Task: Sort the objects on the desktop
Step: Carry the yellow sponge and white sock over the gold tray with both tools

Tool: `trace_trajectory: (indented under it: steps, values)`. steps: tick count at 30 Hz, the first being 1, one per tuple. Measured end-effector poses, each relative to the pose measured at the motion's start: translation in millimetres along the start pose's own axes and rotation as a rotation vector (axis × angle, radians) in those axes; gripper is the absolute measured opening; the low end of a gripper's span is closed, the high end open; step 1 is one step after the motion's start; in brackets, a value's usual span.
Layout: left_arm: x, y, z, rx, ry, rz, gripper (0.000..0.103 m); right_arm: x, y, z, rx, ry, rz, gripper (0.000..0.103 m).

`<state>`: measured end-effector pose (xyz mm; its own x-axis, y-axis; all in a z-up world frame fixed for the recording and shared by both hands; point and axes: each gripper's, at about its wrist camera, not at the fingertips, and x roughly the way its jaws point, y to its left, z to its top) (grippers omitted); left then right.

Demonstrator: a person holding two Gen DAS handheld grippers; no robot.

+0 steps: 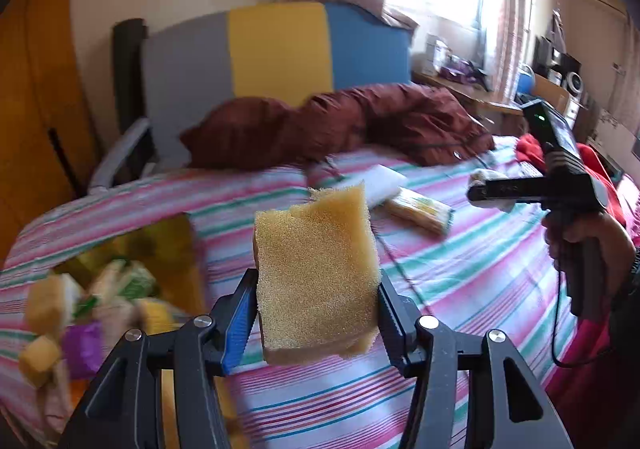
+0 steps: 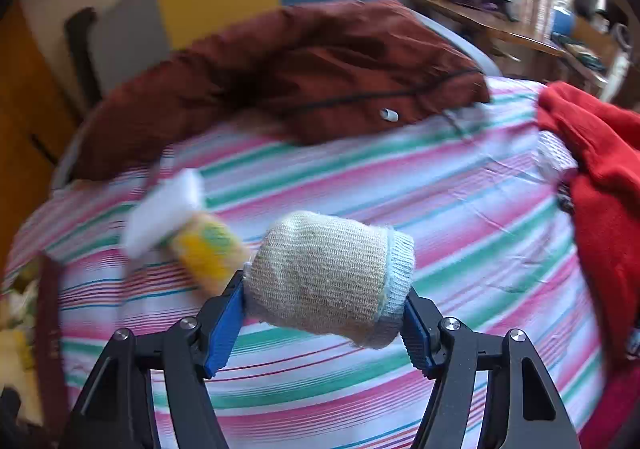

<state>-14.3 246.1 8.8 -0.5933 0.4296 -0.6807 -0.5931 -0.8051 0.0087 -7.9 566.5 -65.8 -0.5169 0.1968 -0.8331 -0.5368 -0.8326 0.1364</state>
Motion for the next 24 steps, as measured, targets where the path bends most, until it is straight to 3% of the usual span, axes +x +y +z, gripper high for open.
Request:
trace_trajectory:
  steps: [6, 18, 24]
  values:
    - [-26.9, 46.2, -5.2, -0.064, -0.034, 0.075, 0.056, -19.8, 56.7, -7.4, -0.104, -0.01, 0.115, 0.069]
    - [-47.8, 140.7, -49.6, -0.278, -0.015, 0.166, 0.056, -46.8, 251.3, -37.1, -0.363, 0.024, 0.398, 0.069]
    - [-61.8, 193.3, -73.5, -0.405, -0.025, 0.218, 0.056, -36.8, 340.5, -60.8, -0.462, 0.078, 0.481, 0.069]
